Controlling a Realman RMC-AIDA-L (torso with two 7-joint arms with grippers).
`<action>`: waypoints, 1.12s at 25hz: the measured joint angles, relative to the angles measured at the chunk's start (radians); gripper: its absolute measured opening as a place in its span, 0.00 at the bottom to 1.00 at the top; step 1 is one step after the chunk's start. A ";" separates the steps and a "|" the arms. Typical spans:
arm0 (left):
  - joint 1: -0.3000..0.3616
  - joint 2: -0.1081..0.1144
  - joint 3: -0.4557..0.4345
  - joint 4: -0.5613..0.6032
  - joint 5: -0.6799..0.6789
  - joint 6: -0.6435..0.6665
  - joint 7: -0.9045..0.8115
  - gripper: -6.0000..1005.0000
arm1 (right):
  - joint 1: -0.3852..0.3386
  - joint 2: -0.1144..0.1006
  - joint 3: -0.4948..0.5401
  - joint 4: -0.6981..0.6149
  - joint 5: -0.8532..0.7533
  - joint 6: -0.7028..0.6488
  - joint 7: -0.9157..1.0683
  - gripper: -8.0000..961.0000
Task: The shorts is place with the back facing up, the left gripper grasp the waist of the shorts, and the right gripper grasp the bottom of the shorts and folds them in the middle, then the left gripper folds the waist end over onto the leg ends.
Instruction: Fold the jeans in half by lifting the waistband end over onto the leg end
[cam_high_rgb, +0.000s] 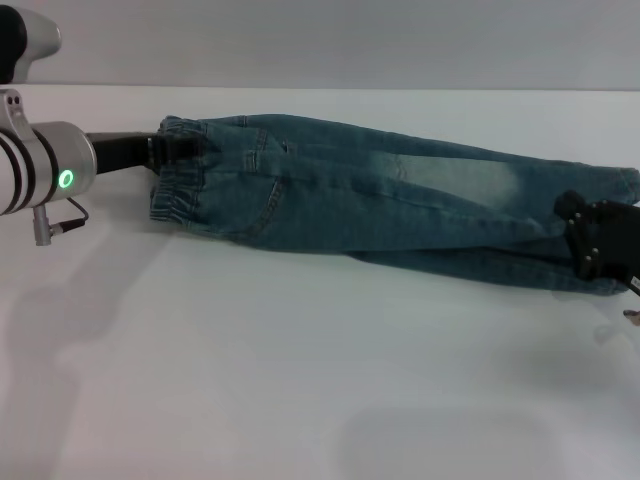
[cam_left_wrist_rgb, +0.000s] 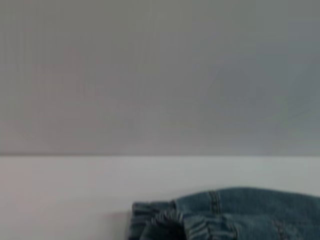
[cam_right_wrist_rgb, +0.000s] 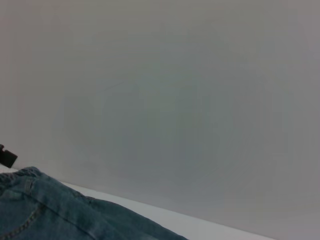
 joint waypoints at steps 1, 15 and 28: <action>-0.007 0.000 -0.003 0.008 0.002 -0.007 0.000 0.85 | 0.003 0.000 0.000 -0.005 0.002 0.000 -0.006 0.16; -0.031 0.000 -0.067 0.033 0.031 -0.056 0.024 0.86 | 0.021 -0.001 0.001 -0.026 0.014 0.005 -0.055 0.01; -0.084 0.000 -0.091 0.101 0.050 -0.126 0.027 0.86 | 0.015 -0.002 0.003 -0.025 0.014 0.008 -0.054 0.01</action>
